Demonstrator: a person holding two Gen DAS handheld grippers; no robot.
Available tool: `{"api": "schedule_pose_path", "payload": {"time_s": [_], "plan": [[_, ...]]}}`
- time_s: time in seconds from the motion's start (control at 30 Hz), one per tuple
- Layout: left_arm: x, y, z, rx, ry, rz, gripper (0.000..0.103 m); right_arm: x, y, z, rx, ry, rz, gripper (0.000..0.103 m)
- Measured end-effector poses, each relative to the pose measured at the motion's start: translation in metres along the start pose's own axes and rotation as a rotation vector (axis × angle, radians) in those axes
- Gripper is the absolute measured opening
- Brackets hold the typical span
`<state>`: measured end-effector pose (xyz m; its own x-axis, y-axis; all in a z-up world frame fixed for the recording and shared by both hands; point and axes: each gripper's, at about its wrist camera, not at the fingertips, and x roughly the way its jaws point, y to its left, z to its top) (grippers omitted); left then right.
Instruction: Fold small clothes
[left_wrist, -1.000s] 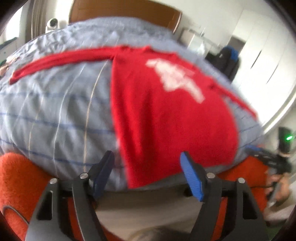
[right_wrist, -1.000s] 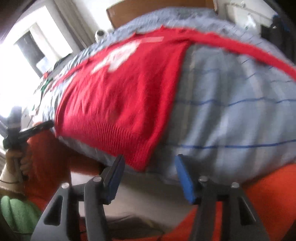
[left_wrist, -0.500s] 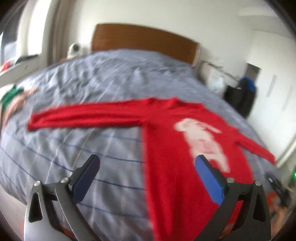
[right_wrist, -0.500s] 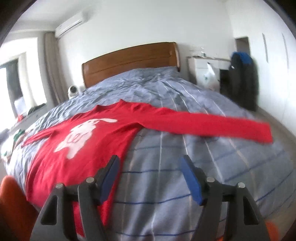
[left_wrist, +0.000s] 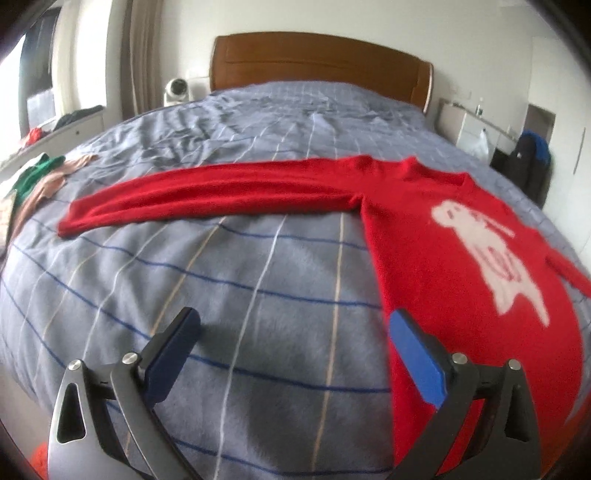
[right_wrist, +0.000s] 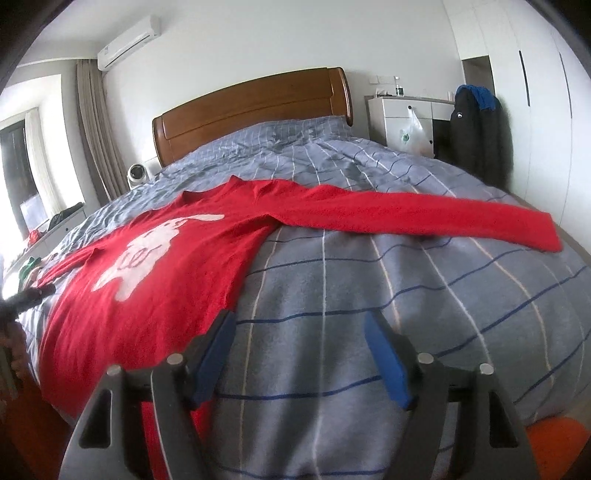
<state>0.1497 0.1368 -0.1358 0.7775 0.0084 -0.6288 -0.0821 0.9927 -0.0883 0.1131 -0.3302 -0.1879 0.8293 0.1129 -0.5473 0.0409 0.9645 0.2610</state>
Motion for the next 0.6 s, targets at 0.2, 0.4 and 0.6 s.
{"api": "schedule_pose_path", "payload": {"time_s": [0.2,0.4,0.6], "plan": [[0.004,0.007,0.001,-0.061,0.016,-0.030,0.102,0.007,-0.004,-0.001,0.019,0.021,0.008,0.072],[0.008,0.007,-0.002,-0.068,0.037,-0.028,0.102,0.009,-0.011,0.000,0.057,0.024,0.014,0.072],[0.010,0.008,-0.002,-0.074,0.042,-0.027,0.102,0.011,-0.009,-0.001,0.055,0.029,0.014,0.072]]}}
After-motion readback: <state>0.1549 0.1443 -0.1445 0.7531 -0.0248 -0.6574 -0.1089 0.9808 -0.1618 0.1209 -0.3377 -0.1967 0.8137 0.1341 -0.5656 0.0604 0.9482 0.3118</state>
